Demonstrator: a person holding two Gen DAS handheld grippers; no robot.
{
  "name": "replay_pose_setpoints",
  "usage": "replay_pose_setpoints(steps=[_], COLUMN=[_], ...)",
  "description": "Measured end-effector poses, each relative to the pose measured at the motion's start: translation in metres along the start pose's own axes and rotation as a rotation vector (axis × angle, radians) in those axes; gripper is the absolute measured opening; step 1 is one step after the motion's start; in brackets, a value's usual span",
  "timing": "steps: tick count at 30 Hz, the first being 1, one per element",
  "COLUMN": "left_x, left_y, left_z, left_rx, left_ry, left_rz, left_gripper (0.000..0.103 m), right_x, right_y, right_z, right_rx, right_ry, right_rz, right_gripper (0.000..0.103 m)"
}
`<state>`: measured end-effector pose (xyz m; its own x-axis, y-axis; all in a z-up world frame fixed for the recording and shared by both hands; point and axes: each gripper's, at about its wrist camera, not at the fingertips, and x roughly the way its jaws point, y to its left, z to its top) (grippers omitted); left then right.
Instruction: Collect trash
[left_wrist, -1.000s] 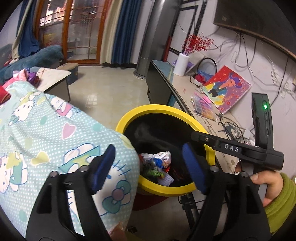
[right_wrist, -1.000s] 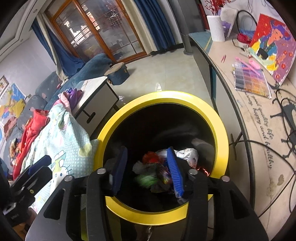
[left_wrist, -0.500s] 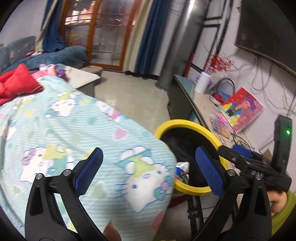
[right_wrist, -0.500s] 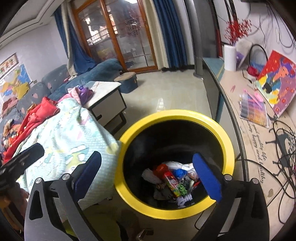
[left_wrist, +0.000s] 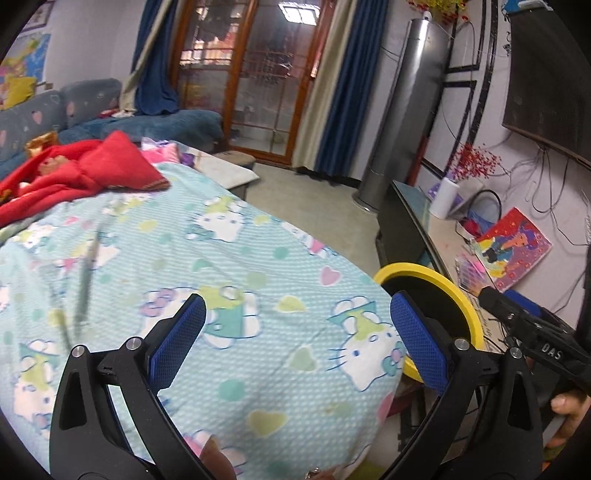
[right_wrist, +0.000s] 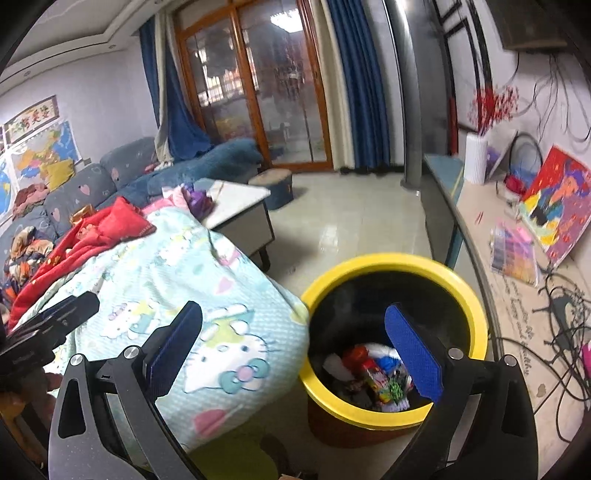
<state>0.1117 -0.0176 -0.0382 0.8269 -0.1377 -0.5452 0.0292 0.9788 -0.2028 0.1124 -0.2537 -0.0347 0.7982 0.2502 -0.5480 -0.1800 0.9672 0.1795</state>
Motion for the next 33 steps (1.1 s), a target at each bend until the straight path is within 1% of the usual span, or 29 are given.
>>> replay_pose_setpoints(steps=[3, 6, 8, 12, 14, 17, 21, 23, 28, 33], left_x=[-0.017, -0.037, -0.050, -0.069, -0.075, -0.082, -0.085, -0.087, -0.090, -0.091], left_y=[0.006, 0.011, 0.013, 0.018, 0.020, 0.022, 0.026, 0.027, 0.027, 0.026], left_z=[-0.003, -0.008, -0.013, -0.023, -0.030, -0.038, -0.041, -0.041, -0.041, -0.041], left_rx=[0.007, 0.025, 0.040, 0.040, 0.043, 0.047, 0.024, 0.021, 0.017, 0.017], left_ry=[-0.035, -0.074, -0.107, -0.142, -0.156, -0.174, -0.184, -0.190, -0.200, -0.204], left_rz=[0.022, 0.039, 0.042, 0.055, 0.057, 0.062, 0.065, 0.062, 0.061, 0.058], left_gripper=[0.092, 0.092, 0.092, 0.092, 0.092, 0.092, 0.092, 0.092, 0.092, 0.092], right_x=[-0.019, -0.034, -0.044, -0.051, -0.049, -0.045, -0.043, -0.043, -0.049, -0.053], right_y=[0.022, 0.041, 0.052, 0.063, 0.068, 0.070, 0.069, 0.069, 0.074, 0.079], right_z=[-0.008, -0.019, -0.025, -0.034, -0.037, -0.040, -0.042, -0.042, -0.044, -0.046], right_rx=[-0.031, -0.099, -0.137, -0.150, -0.177, -0.176, -0.165, -0.163, -0.194, -0.219], right_ry=[-0.081, -0.134, -0.166, -0.184, -0.185, -0.181, -0.179, -0.182, -0.223, -0.234], right_rz=[-0.020, -0.032, -0.024, 0.000, -0.020, -0.042, -0.079, -0.074, -0.048, -0.026], right_gripper=[0.096, 0.096, 0.096, 0.096, 0.096, 0.096, 0.096, 0.096, 0.096, 0.096])
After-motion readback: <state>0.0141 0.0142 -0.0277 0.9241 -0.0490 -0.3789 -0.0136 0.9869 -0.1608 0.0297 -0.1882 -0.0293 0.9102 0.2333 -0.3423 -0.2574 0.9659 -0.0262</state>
